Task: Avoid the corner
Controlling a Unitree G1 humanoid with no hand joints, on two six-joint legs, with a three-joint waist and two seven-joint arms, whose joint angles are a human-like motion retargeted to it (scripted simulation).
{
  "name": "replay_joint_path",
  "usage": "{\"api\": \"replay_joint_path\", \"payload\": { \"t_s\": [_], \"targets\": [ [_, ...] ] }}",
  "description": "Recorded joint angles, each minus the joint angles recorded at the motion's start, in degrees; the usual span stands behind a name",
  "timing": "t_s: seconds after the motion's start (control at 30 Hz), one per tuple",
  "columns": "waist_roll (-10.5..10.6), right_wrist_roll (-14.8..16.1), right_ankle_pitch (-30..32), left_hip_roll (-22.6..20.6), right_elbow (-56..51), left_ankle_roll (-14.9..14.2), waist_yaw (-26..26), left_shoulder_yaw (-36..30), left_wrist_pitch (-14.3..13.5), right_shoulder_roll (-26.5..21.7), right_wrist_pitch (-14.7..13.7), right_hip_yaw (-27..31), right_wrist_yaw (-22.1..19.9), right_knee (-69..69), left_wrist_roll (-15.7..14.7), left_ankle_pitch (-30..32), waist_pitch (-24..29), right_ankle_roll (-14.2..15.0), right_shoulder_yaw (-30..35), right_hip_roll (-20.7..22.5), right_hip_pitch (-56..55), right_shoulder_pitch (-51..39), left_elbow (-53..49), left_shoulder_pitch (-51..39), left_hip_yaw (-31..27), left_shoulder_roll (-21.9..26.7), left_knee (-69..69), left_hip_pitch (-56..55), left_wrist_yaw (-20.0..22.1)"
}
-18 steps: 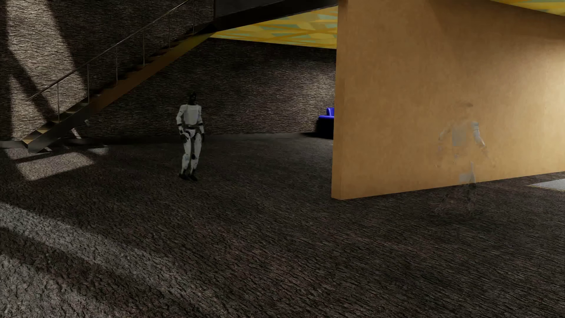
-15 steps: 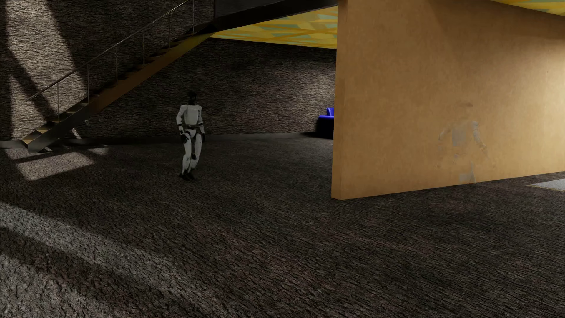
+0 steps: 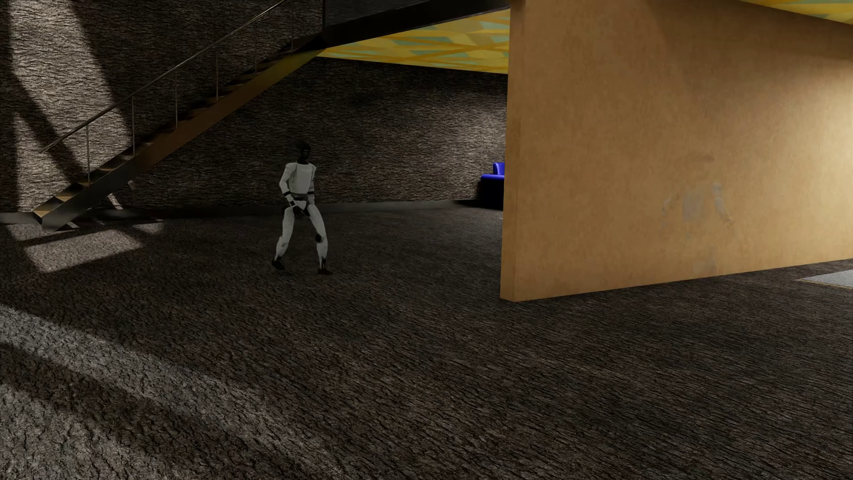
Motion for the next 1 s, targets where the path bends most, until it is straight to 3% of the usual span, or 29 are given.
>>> {"api": "replay_joint_path", "payload": {
  "t_s": [0.07,0.1,0.13,0.2,0.27,0.3,0.37,0.43,0.47,0.53,0.57,0.63,0.67,0.7,0.73,0.77,0.83,0.93,1.0],
  "targets": [
    [-0.5,0.0,4.7,0.0,3.6,0.0,2.2,2.1,0.0,0.6,0.0,0.0,0.0,1.4,0.0,-1.1,-0.7,0.0,-1.6,-1.9,2.4,1.1,1.3,1.1,0.0,-0.2,6.1,-1.0,0.0],
    [-1.2,0.0,10.4,-0.2,5.1,0.0,3.0,2.0,0.0,0.8,0.0,0.0,0.0,4.6,0.0,-1.9,-1.3,0.0,0.1,-2.1,1.4,2.6,1.9,0.8,0.0,-0.1,9.6,-1.9,0.0],
    [-2.5,0.0,18.9,-1.9,8.1,0.0,2.7,1.0,0.0,1.3,0.0,0.0,0.0,10.0,0.0,-3.6,-1.2,0.0,1.2,-4.0,0.6,3.1,3.1,0.5,0.0,-0.1,12.8,-0.1,0.0],
    [-1.1,0.0,36.1,-4.1,13.1,0.0,-0.3,1.1,0.0,1.7,0.0,0.0,0.0,30.2,0.0,-8.0,-1.3,0.0,2.5,-4.2,-8.3,5.1,3.1,-0.4,0.0,-0.7,13.9,5.4,0.0],
    [-0.3,0.0,35.7,-6.4,13.4,0.0,-4.7,1.4,0.0,1.0,0.0,0.0,0.0,51.5,0.0,-11.4,0.3,0.0,2.2,-4.4,-20.5,7.6,-0.7,-1.5,0.0,-0.8,11.7,14.0,0.0],
    [0.7,0.0,34.6,-6.3,13.2,0.0,-8.2,1.2,0.0,1.4,0.0,0.0,0.0,54.9,0.0,-12.1,0.2,0.0,0.6,-3.6,-26.7,9.3,-2.7,-2.0,0.0,-0.8,9.1,18.8,0.0],
    [2.5,0.0,36.5,-6.3,14.5,0.0,-14.4,3.4,0.0,0.9,0.0,0.0,0.0,45.3,0.0,-11.0,1.3,0.0,2.6,-2.0,-37.2,9.9,-7.1,-3.3,0.0,-0.5,1.1,29.4,0.0],
    [3.8,0.0,43.6,-5.5,13.4,0.0,-19.7,3.7,0.0,0.2,0.0,0.0,0.0,23.9,0.0,-12.2,1.2,0.0,1.5,-2.0,-43.6,12.2,-11.3,-4.2,0.0,0.4,-5.8,39.7,0.0],
    [4.0,0.0,40.6,-5.2,13.1,0.0,-21.8,4.2,0.0,0.2,0.0,0.0,0.0,14.1,0.0,-13.5,0.6,0.0,1.3,-2.3,-46.2,12.5,-13.4,-5.0,0.0,1.1,-8.0,43.7,0.0],
    [4.3,0.0,19.3,-4.4,12.4,0.0,-24.6,4.3,0.0,-0.2,0.0,0.0,0.0,4.6,0.0,-16.5,0.0,0.0,1.4,-3.1,-49.8,13.4,-15.4,-7.0,0.0,2.2,-9.2,50.6,0.0],
    [4.6,0.0,19.1,-4.5,12.5,0.0,-25.8,5.0,0.0,0.0,0.0,0.0,0.0,7.0,0.0,-16.3,-0.2,0.0,0.4,-5.0,-50.4,13.2,-15.6,-8.5,0.0,2.1,-8.6,51.2,0.0],
    [5.3,0.0,40.4,-2.2,13.5,0.0,-28.9,7.0,0.0,0.3,0.0,0.0,0.0,11.7,0.0,-10.3,-0.5,0.0,0.9,-3.6,-54.7,13.6,-13.8,-7.5,0.0,1.4,-3.4,53.5,0.0],
    [7.3,0.0,45.6,0.2,15.0,0.0,-27.7,7.4,0.0,0.5,0.0,0.0,0.0,16.2,0.0,-1.4,-1.2,0.0,1.0,-1.3,-54.8,13.8,-11.6,-6.9,0.0,0.2,2.8,52.3,0.0],
    [7.4,0.0,45.3,0.4,16.1,0.0,-25.3,6.8,0.0,0.6,0.0,0.0,0.0,18.9,0.0,7.8,-1.7,0.0,2.4,0.8,-52.6,13.2,-9.4,-5.6,0.0,0.0,12.6,49.1,0.0],
    [7.4,0.0,43.7,1.5,16.4,0.0,-23.2,4.9,0.0,0.9,0.0,0.0,0.0,19.8,0.0,12.0,-2.2,0.0,2.6,3.4,-49.9,12.5,-8.2,-4.8,0.0,0.3,24.4,42.6,0.0],
    [8.0,0.0,39.9,3.0,17.2,0.0,-21.1,5.8,0.0,1.9,0.0,0.0,0.0,18.9,0.0,7.1,-2.5,0.0,-1.2,5.5,-45.6,12.0,-8.8,-3.1,0.0,0.0,35.0,36.2,0.0],
    [5.5,0.0,31.0,0.9,16.0,0.0,-15.2,3.9,0.0,1.3,0.0,0.0,0.0,13.0,0.0,-5.7,-1.3,0.0,-1.4,5.3,-32.3,9.6,-7.0,-2.0,0.0,0.1,40.2,26.0,0.0],
    [1.8,0.0,17.7,0.0,7.1,0.0,-5.2,4.7,0.0,-1.4,0.0,0.0,0.0,4.2,0.0,-6.8,-0.7,0.0,-2.1,2.1,-14.9,7.2,-6.3,0.3,0.0,0.9,21.2,15.1,0.0],
    [1.8,0.0,8.9,1.5,3.9,0.0,-1.9,5.8,0.0,-2.6,0.0,0.0,0.0,1.3,0.0,-3.4,-1.3,0.0,-4.9,1.0,-6.6,4.3,-6.2,1.4,0.0,0.7,1.4,10.6,0.0]
  ]
}}
